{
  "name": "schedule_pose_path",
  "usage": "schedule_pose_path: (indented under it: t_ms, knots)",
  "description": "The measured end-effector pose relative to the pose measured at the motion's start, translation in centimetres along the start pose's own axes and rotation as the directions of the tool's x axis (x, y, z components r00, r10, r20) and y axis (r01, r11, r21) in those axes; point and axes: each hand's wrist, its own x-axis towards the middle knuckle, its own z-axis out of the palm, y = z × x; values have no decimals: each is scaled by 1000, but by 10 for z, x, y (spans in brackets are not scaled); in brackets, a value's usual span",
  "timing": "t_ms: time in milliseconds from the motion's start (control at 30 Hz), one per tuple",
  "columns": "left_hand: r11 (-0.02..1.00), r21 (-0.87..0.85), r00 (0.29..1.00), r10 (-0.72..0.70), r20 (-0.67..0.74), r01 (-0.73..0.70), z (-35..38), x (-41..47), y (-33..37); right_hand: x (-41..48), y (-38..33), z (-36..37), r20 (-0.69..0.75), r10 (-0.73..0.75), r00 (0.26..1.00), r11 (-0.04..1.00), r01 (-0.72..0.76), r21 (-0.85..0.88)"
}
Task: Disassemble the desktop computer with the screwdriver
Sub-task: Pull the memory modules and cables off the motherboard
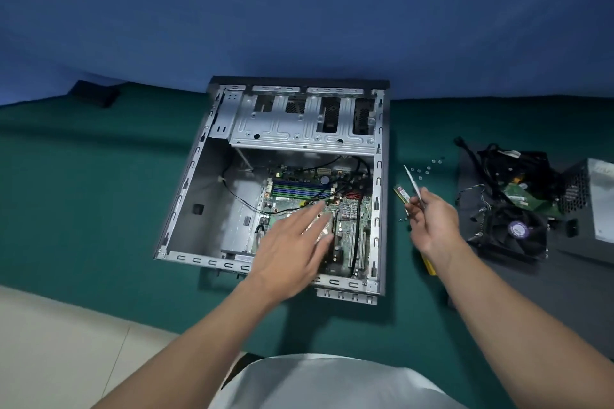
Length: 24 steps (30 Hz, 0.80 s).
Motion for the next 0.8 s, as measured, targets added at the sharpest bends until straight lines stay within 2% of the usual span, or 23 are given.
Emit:
schedule_pose_path:
  t_ms: [67,167,300,367,433,500,567,633,733,800]
  knots:
    - [999,39,999,-17,-36,19,-4,-7,-20,-6,-3,1,18,-23,1000,999,23,35]
    - [993,93,993,-68,-97,77,-9,-17,-55,-20,-9,10,58,-111,992,994,112,-10]
    - [952,111,939,-254,-234,285,-23,-29,-105,-48,-18,41,212,-263,941,957,282,-66]
    - [914,90,894,-362,-265,396,-27,-36,-127,-65,-17,60,289,-337,896,901,396,-178]
    - [871,28,849,-470,-241,491,-27,-38,-141,-81,-12,77,391,-394,832,770,531,-354]
    - [839,-31,819,-537,-203,543,-26,-35,-145,-97,-2,95,542,-356,761,595,632,-496]
    - [826,-49,807,-560,-188,562,-25,-33,-145,-112,15,113,679,-236,696,435,700,-566]
    - [817,-53,799,-574,-181,574,-25,-33,-144,-120,38,130,751,-105,652,288,743,-604]
    - [808,-63,789,-586,-185,585,-26,-34,-143,-119,72,146,786,95,611,134,775,-618]
    - [808,-59,787,-586,-192,587,-25,-33,-142,-111,88,153,788,167,592,9,798,-602]
